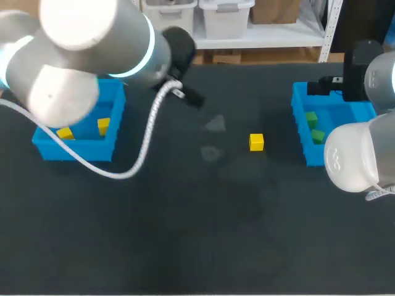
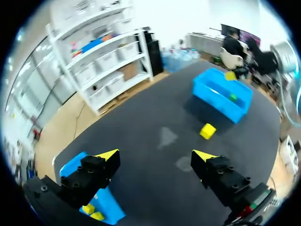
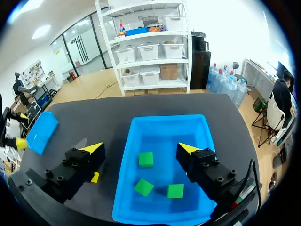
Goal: Put the green cubes in the right bin and the yellow cubes in the left bin.
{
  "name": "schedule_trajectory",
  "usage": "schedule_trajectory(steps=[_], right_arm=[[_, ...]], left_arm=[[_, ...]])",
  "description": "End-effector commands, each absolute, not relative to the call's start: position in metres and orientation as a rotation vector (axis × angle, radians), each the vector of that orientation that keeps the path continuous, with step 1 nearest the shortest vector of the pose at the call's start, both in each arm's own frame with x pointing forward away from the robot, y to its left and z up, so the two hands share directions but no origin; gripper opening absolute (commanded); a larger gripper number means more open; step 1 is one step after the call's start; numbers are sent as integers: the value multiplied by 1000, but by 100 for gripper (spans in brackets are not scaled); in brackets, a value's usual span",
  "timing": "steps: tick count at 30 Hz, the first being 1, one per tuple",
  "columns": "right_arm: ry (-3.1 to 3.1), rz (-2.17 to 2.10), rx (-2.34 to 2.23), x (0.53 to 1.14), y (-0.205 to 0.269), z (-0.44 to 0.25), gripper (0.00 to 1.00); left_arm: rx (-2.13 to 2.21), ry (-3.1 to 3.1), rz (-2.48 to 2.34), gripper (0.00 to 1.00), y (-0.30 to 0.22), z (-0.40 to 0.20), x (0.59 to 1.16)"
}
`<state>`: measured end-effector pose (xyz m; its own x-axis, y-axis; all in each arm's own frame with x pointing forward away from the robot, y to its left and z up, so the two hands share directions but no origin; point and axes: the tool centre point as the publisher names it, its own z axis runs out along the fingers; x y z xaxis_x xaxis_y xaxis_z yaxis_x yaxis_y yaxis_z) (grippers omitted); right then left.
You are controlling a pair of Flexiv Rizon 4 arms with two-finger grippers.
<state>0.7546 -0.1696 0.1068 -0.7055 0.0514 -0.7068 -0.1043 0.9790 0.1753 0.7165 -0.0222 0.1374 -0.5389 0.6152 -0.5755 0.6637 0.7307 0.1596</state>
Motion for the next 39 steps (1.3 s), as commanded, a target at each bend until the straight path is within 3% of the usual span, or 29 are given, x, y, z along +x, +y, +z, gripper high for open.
schedule_trajectory(steps=[1, 10, 21, 39], right_arm=[[2341, 255, -36, 754, -169, 107, 100], [2341, 255, -36, 754, -169, 107, 100], [2341, 255, -36, 754, -169, 107, 100], [2341, 255, -36, 754, -169, 107, 100]], left_arm=[[1618, 2060, -361, 100, -48, 119, 712], [1925, 1894, -550, 100, -91, 90, 692], [2183, 1850, -445, 100, -122, 52, 690], [2104, 2122, -222, 100, -136, 19, 743]])
